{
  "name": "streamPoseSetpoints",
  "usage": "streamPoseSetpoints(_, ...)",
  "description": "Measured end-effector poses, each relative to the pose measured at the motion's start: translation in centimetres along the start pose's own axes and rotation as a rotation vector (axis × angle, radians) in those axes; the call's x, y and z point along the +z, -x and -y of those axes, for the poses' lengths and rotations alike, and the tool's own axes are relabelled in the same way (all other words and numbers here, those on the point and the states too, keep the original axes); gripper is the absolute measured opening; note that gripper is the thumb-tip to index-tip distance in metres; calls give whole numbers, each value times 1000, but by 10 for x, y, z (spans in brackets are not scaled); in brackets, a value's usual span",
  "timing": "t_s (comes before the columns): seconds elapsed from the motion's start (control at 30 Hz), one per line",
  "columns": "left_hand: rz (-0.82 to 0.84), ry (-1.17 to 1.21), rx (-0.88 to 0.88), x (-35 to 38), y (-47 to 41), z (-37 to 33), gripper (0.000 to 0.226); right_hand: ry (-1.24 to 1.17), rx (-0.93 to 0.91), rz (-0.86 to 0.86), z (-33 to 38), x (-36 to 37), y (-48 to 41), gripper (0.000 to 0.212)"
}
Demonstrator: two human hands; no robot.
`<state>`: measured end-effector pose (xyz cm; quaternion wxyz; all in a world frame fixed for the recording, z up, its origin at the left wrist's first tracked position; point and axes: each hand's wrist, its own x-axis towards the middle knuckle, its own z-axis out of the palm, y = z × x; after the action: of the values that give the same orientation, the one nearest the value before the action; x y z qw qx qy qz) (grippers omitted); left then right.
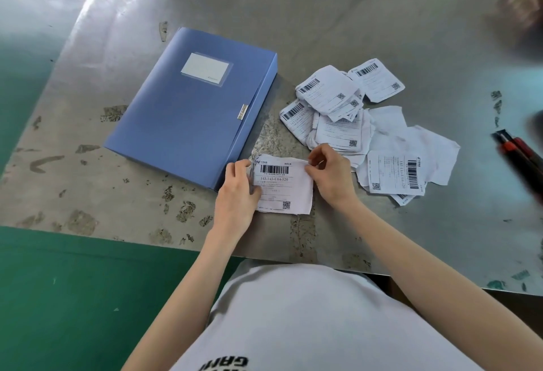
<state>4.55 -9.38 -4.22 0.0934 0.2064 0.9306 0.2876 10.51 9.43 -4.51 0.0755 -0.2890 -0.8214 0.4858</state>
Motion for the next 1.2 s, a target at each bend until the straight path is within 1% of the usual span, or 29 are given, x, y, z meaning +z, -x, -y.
streamPoseSetpoints(0.07,-13,-21,28,0,-2,-3,37,-23,-6,-32,-2,-2,-1,18)
streamPoseSetpoints(0.17,-18,44,74,2,-7,-11,23,-5,5,-102,-6,-12,-2,17)
streamPoseSetpoints(0.33,55,144,179,16,-22,-37,18,106,24,-202,-21,-58,-1,19)
streamPoseSetpoints(0.43,133,171,205,28,-31,-54,17,222,89,-202,-36,-96,-2,27)
streamPoseSetpoints(0.53,204,234,259,41,-38,-73,19,317,210,-172,-54,-127,0,42)
streamPoseSetpoints(0.63,264,243,298,51,-42,-91,20,411,298,-131,-66,-138,3,57)
streamPoseSetpoints(0.73,305,225,310,61,-47,-104,21,434,341,-159,-72,-137,6,61)
streamPoseSetpoints(0.8,325,230,319,66,-47,-111,22,407,367,-202,-73,-135,9,59)
streamPoseSetpoints(0.87,338,242,318,69,-48,-115,22,359,343,-250,-72,-133,11,52)
streamPoseSetpoints(0.93,352,251,309,72,-48,-117,22,233,309,-316,-70,-134,13,41)
streamPoseSetpoints(1.03,361,272,297,74,-48,-119,24,17,313,-393,-65,-142,13,32)
streamPoseSetpoints(1.13,361,307,291,72,-50,-122,30,-91,270,-400,-56,-149,9,28)
streamPoseSetpoints(1.2,367,319,290,71,-53,-126,35,-117,223,-383,-48,-153,6,26)
